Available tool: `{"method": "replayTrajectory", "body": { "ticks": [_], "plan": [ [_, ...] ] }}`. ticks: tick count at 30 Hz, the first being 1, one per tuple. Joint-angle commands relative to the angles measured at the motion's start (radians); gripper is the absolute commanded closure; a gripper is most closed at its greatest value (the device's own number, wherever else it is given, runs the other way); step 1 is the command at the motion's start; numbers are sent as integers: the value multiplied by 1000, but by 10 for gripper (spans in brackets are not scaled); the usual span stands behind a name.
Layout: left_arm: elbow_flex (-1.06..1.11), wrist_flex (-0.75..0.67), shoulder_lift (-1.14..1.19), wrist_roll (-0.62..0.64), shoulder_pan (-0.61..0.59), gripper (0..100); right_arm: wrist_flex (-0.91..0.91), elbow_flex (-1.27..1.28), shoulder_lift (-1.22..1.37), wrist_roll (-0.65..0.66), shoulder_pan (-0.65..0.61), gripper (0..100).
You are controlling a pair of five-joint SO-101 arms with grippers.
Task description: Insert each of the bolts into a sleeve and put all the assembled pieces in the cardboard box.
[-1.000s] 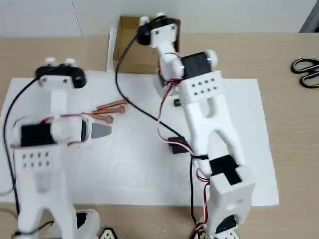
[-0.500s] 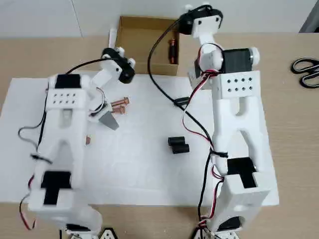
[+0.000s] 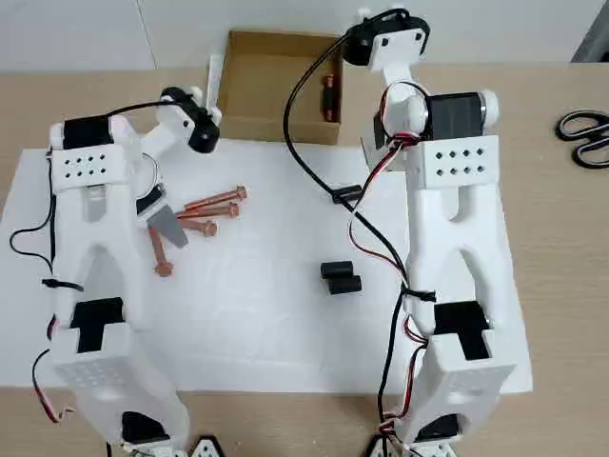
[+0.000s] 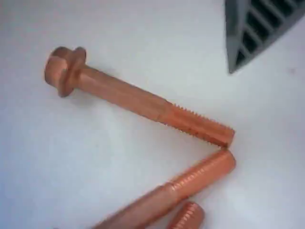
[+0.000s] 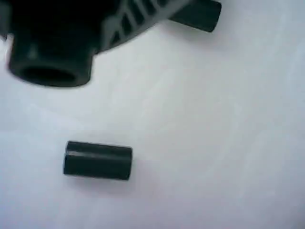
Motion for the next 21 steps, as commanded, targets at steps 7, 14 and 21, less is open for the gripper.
{"method": "replayTrajectory", "body": {
  "ticks": [7, 14, 21],
  "plan": [
    [-36, 66, -5, -187, -18, 644, 5, -51, -62, 8, 4, 995],
    [-28, -198, 60, -184, 109, 644, 12, -51, -62, 9, 4, 995],
    [-31, -221, 130, -190, 127, 644, 13, -51, -64, 9, 4, 995]
  ]
}}
